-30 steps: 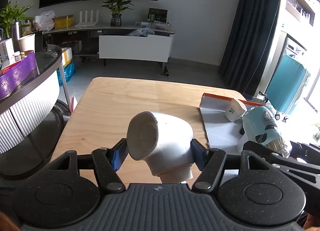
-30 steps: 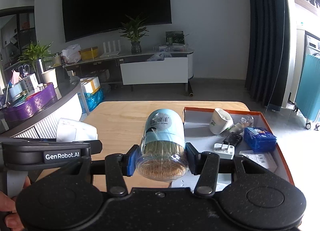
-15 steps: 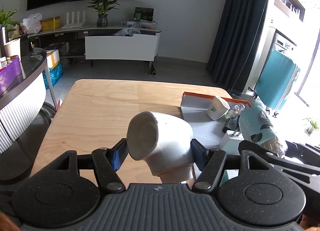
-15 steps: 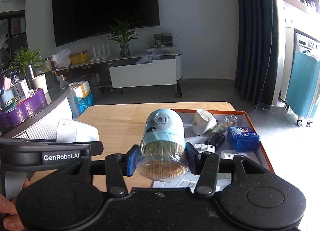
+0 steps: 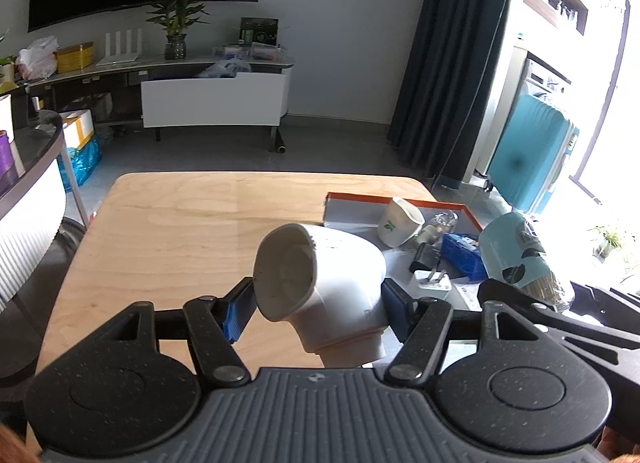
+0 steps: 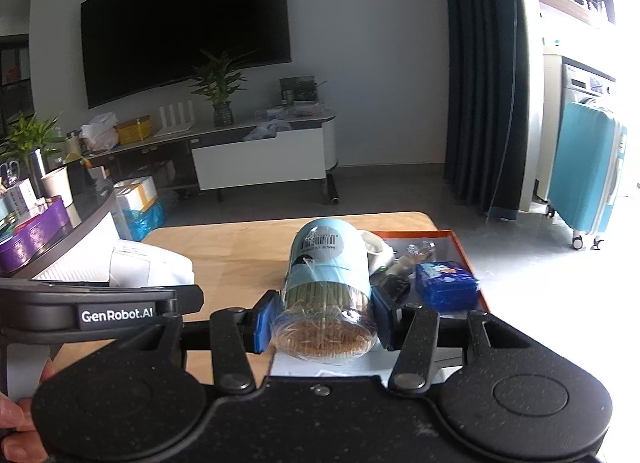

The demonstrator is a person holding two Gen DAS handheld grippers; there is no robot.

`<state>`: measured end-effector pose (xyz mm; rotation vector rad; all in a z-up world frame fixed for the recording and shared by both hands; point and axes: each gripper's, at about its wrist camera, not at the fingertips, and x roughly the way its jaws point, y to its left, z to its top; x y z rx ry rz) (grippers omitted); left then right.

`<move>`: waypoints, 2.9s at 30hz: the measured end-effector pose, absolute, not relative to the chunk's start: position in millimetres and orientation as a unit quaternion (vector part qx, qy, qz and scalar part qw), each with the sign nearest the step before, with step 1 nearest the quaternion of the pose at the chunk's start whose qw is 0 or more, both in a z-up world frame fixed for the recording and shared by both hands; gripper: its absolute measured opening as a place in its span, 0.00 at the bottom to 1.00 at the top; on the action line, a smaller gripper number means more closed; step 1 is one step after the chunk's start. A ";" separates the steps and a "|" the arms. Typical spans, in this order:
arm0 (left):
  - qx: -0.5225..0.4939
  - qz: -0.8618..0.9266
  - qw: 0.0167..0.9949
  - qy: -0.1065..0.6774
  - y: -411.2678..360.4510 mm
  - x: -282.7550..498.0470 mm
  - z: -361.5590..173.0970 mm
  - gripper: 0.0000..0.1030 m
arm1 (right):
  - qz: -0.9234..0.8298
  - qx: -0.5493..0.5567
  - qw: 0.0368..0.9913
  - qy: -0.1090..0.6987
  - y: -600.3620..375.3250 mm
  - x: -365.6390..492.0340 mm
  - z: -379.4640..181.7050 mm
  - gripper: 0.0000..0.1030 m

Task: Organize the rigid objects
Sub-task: 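Carry the white device with left tool while right carries the toothpick jar to the tray, then lower the toothpick jar into the tray with right tool while left lowers and releases the white device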

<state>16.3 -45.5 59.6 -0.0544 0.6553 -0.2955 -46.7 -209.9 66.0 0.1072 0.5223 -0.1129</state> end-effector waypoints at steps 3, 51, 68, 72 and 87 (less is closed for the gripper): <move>-0.024 -0.153 0.934 0.322 -52.6 18.4 60.3 0.66 | -0.065 0.054 0.963 0.257 -216.2 -48.5 66.4 0.58; -0.006 -0.194 0.923 0.333 -85.6 38.9 57.8 0.66 | -0.118 0.071 0.958 0.250 -244.0 -35.6 66.1 0.58; -0.002 -0.207 0.918 0.338 -98.1 47.5 58.0 0.66 | -0.137 0.078 0.955 0.252 -248.6 -31.8 64.0 0.58; 0.000 -0.210 0.918 0.337 -101.4 48.4 58.4 0.66 | -0.142 0.080 0.954 0.251 -251.0 -32.4 63.6 0.58; 0.004 -0.215 0.916 0.339 -112.0 50.2 57.9 0.66 | -0.144 0.084 0.952 0.257 -250.0 -31.9 62.2 0.58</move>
